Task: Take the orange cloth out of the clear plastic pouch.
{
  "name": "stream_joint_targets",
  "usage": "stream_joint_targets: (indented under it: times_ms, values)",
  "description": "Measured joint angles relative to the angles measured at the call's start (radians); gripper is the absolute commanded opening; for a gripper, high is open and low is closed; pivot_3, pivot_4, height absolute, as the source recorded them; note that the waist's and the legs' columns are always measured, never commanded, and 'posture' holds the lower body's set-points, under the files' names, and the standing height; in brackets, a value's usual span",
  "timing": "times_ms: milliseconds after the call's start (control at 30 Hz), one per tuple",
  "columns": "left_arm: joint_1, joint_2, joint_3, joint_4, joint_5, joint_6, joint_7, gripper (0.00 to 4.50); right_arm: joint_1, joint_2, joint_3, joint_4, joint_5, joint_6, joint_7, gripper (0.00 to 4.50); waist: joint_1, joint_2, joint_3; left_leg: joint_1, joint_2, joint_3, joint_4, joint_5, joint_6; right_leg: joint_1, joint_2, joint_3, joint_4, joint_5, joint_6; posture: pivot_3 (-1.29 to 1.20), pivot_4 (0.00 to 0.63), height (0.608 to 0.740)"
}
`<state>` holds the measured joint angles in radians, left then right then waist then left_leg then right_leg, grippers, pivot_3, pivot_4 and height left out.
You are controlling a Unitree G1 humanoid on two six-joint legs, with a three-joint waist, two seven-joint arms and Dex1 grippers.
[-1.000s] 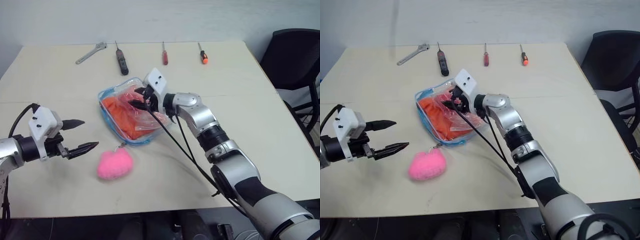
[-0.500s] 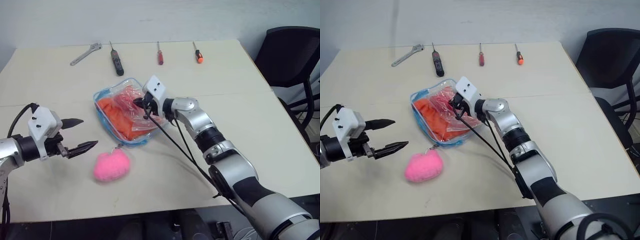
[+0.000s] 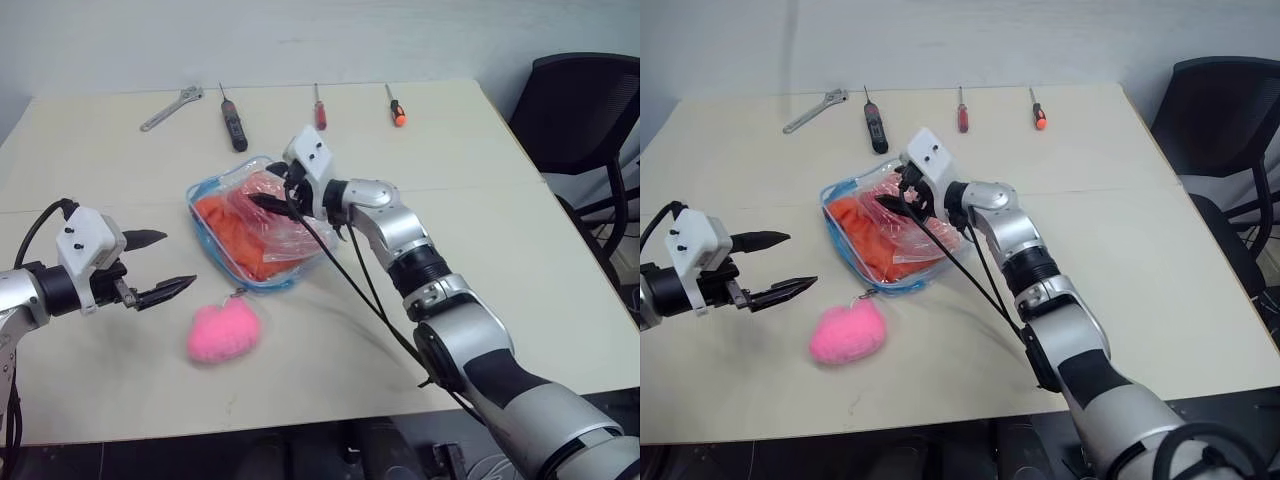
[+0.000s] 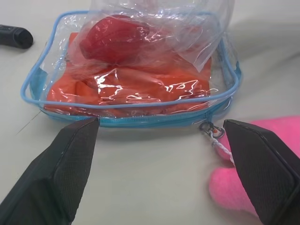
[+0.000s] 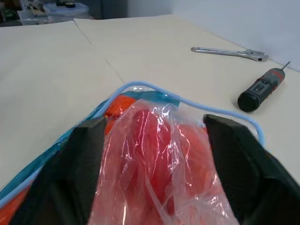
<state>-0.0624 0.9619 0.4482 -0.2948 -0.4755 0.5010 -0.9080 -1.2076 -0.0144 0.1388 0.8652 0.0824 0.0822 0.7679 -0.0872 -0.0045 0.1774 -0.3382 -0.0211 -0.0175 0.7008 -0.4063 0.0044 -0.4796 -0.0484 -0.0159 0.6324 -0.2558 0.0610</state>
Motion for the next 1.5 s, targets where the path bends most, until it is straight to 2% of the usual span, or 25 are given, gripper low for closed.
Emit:
stream_joint_targets:
  times_ms: [33, 367, 467, 800, 867, 1033, 1133, 1267, 1500]
  values:
    - [0.001, 0.0, 0.001, 0.0, 0.001, 0.0, 0.0, 4.5, -0.015, 0.004, 0.005, 0.028, -0.013, -0.005, -0.005, 4.41, 0.0, 0.0, 0.0, 0.0, 0.0, 0.0, 0.0, 0.0, 0.0, 0.0, 0.0, 0.0, 0.0, 0.0, 0.0, 0.0, 0.15, 0.74]
    - [0.028, 0.0, 0.015, -0.009, 0.003, 0.002, 0.009, 4.5, -0.09, 0.079, 0.02, 0.256, -0.103, -0.039, -0.027, 4.41, -0.003, 0.0, 0.0, 0.0, 0.0, 0.0, 0.0, 0.0, 0.0, 0.0, 0.0, 0.0, 0.001, 0.0, -0.001, 0.0, 0.15, 0.74]
    - [0.036, 0.0, 0.022, -0.013, 0.003, 0.003, 0.014, 4.5, -0.11, 0.089, 0.014, 0.291, -0.115, -0.045, -0.051, 3.78, -0.004, 0.0, 0.0, 0.001, 0.0, 0.0, 0.0, 0.0, 0.0, 0.0, 0.0, 0.0, 0.001, -0.001, -0.001, 0.0, 0.15, 0.74]
    - [0.046, 0.0, 0.037, -0.031, 0.002, 0.008, 0.024, 4.5, -0.112, 0.09, 0.007, 0.317, -0.124, -0.085, -0.075, 0.31, -0.01, 0.0, 0.0, 0.002, 0.0, 0.0, 0.0, 0.001, -0.001, 0.0, 0.0, 0.0, 0.004, -0.001, -0.002, 0.0, 0.15, 0.74]
    - [0.043, 0.0, 0.036, -0.033, 0.002, 0.011, 0.025, 4.5, -0.112, 0.09, 0.008, 0.317, -0.128, -0.086, -0.075, 0.04, -0.012, 0.0, 0.0, 0.002, 0.0, 0.0, 0.0, 0.001, -0.002, 0.0, 0.0, 0.0, 0.005, -0.001, -0.002, 0.0, 0.15, 0.74]
    - [0.002, -0.001, 0.002, -0.03, 0.002, 0.012, 0.026, 4.5, -0.107, 0.072, 0.011, 0.308, -0.143, -0.102, -0.047, 0.04, -0.012, 0.0, 0.0, 0.002, 0.0, 0.0, 0.0, 0.001, -0.002, 0.0, -0.001, 0.0, 0.005, -0.001, -0.002, 0.0, 0.15, 0.74]
    - [-0.042, -0.012, -0.039, -0.014, 0.001, 0.011, 0.025, 4.5, -0.096, 0.025, 0.009, 0.246, -0.139, -0.09, -0.005, 0.04, -0.006, 0.0, 0.0, 0.001, -0.001, 0.0, 0.001, 0.001, -0.002, 0.0, -0.001, 0.0, 0.004, -0.001, -0.002, 0.0, 0.15, 0.74]
    - [-0.08, -0.023, -0.091, 0.007, 0.003, 0.007, 0.017, 4.5, -0.089, -0.042, -0.031, 0.122, -0.099, -0.001, 0.034, 0.9, 0.001, 0.0, 0.0, 0.001, -0.001, -0.001, 0.001, 0.001, -0.002, 0.0, -0.001, 0.0, 0.005, -0.001, -0.002, 0.0, 0.15, 0.74]
    - [-0.195, -0.052, -0.19, 0.061, 0.011, -0.018, 0.005, 4.5, -0.091, -0.189, -0.07, -0.11, -0.039, 0.17, 0.097, 3.21, 0.005, 0.0, 0.0, 0.001, -0.001, 0.0, 0.001, 0.001, -0.002, -0.001, -0.001, 0.0, 0.005, -0.001, -0.002, 0.0, 0.15, 0.74]
